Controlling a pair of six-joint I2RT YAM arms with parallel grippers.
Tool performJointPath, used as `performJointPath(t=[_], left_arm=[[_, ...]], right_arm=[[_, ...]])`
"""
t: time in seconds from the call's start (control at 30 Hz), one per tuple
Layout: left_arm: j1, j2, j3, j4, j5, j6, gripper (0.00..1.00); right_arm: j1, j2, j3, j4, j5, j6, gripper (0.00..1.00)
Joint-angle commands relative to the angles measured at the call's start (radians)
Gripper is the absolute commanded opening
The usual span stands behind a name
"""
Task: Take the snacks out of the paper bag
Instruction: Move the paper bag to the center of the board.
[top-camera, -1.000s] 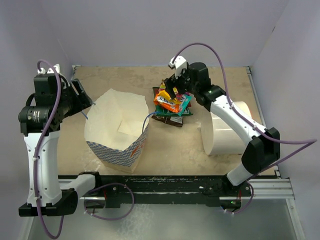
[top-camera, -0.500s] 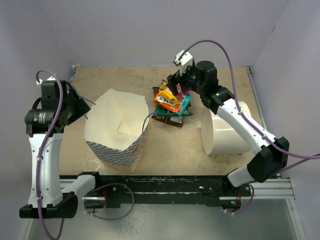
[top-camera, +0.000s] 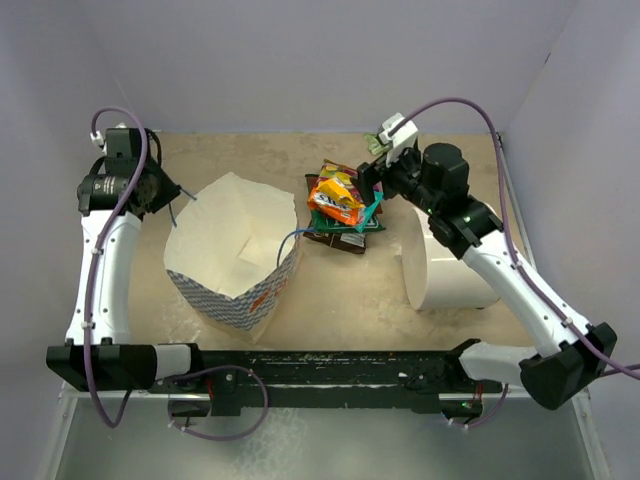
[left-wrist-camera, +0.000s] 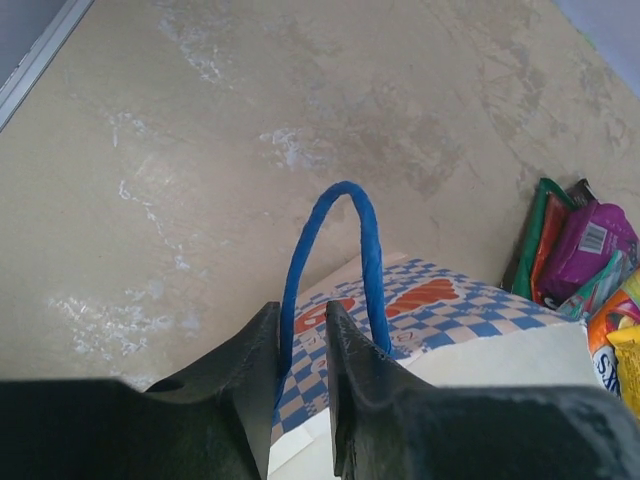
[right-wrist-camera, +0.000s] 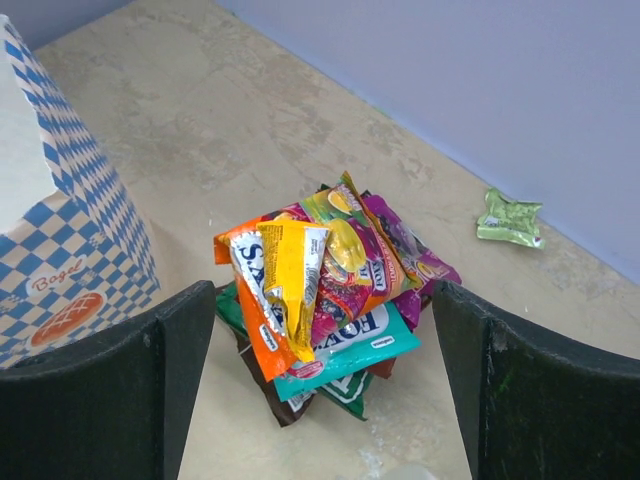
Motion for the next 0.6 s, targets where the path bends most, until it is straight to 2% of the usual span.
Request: performJointPath(t=[0.0, 0.07, 0.13, 0.17, 0.27, 0.4, 0.57], left_arm=[[0.015, 0.028, 0.053, 0.101, 0.004, 0.008, 0.25], [0.021, 0.054, 0.074, 0.165, 0.031, 0.037, 0.2], [0.027, 0.101, 0.122, 0.207, 0.058, 0.056, 0.12], [0.03, 0.131, 0.153, 0.221, 0.068, 0.067, 0.09], [0.041, 0.221, 0.239, 0.256, 0.075, 0.088, 0.01], [0.071, 0.303, 0.307, 0.334, 0.095, 0.139, 0.0], [0.09, 0.361, 0.378, 0.356, 0.133, 0.167, 0.0]], right_arm=[[0.001, -0.052, -0.019, 0.063, 0.029, 0.041, 0.91], [0.002, -0.063, -0.021, 0.064, 0.035, 0.043, 0.91], [0.002, -0.075, -0.024, 0.076, 0.046, 0.063, 1.0], [0.001, -0.081, -0.024, 0.085, 0.059, 0.087, 1.0], [0.002, -0.076, 0.013, 0.045, 0.17, 0.258, 1.0], [0.0, -0.041, 0.109, -0.089, 0.281, 0.384, 1.0], [0.001, -0.071, 0.125, -0.129, 0.298, 0.391, 1.0]])
